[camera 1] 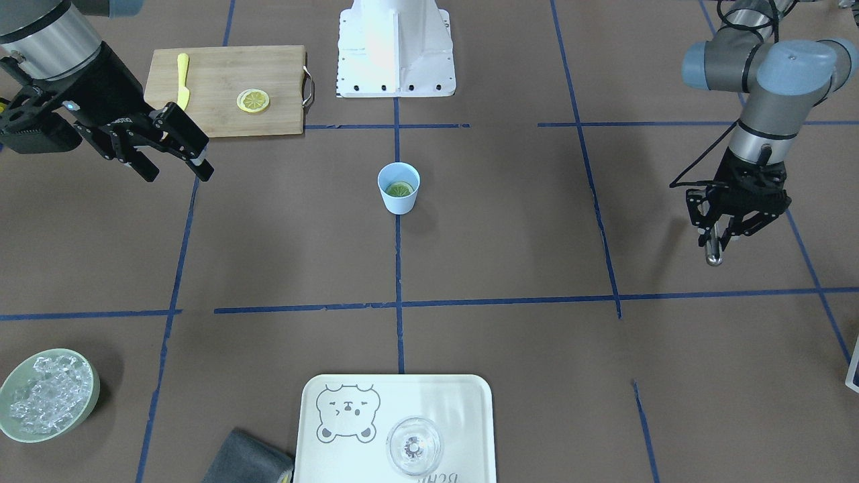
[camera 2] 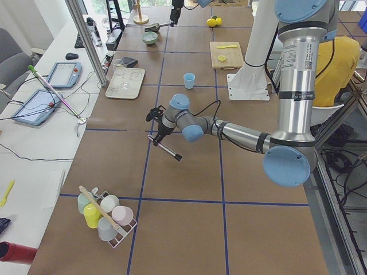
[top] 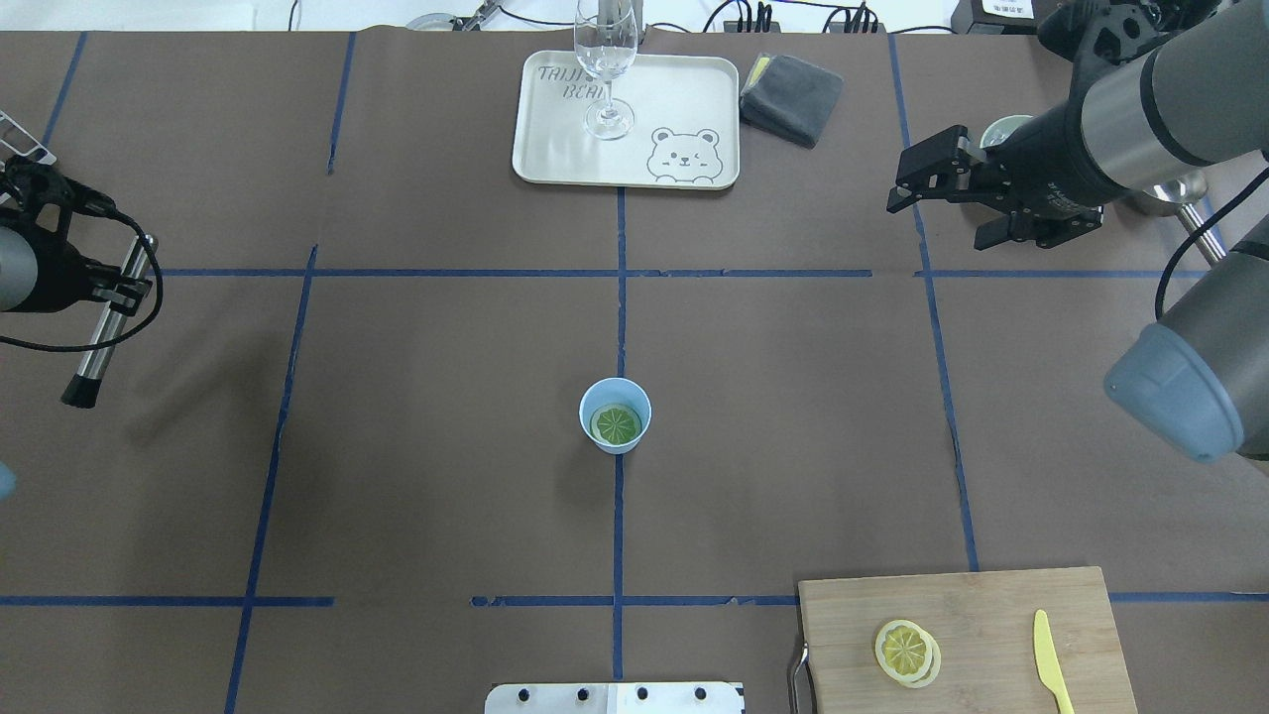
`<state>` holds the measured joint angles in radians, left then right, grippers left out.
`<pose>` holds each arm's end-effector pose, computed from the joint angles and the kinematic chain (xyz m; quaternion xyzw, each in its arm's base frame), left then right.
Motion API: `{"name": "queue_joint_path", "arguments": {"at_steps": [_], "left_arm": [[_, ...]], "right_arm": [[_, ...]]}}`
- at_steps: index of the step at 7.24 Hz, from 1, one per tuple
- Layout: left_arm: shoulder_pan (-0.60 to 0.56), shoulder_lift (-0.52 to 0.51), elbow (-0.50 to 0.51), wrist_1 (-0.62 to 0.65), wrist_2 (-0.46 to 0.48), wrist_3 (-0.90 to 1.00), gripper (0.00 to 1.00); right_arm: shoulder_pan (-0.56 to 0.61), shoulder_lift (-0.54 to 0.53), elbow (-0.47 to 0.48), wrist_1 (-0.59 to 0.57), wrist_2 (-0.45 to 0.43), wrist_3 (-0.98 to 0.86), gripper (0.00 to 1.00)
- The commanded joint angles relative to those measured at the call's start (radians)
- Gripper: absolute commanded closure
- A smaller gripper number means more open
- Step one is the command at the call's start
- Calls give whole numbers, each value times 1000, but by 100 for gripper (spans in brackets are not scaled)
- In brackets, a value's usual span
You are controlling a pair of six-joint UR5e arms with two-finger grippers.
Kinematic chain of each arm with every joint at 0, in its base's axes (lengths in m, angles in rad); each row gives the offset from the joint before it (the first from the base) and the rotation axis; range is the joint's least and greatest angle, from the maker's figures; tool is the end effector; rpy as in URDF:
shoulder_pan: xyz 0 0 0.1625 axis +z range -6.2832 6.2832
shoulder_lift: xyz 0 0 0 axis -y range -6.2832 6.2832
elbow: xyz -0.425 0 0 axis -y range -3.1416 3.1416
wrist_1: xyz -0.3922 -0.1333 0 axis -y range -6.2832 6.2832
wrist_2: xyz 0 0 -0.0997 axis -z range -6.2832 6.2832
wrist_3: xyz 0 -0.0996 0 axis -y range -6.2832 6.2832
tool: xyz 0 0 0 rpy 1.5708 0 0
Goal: Squeeze lemon into cup
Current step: 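Lower the muddler onto the table with the left gripper and release it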
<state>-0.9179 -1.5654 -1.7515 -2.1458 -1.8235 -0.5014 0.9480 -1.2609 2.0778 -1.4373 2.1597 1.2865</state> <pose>0.2314 -0.4810 0.5216 0.2406 0.2966 0.1159 0.9169 -0.2420 -0.4706 0.2484 0.0424 -0.5064 0.1517 0.8478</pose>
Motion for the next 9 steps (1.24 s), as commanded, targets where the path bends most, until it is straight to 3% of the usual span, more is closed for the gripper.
{"name": "queue_joint_path", "arguments": {"at_steps": [1, 2, 4, 6, 9], "left_arm": [[-15, -2, 7, 159, -51, -6, 100], [-10, -5, 12, 203, -185, -119, 100], [-10, -82, 53, 300, -246, -164, 100], [-10, -88, 87, 313, -348, -221, 100], [-6, -100, 116, 296, -347, -255, 100]], "right_arm": [[0, -5, 7, -2, 0, 1, 0], [0, -5, 8, -2, 0, 1, 0], [0, -6, 13, -2, 0, 1, 0], [0, -9, 13, -2, 0, 1, 0], [-2, -9, 13, -2, 0, 1, 0]]}}
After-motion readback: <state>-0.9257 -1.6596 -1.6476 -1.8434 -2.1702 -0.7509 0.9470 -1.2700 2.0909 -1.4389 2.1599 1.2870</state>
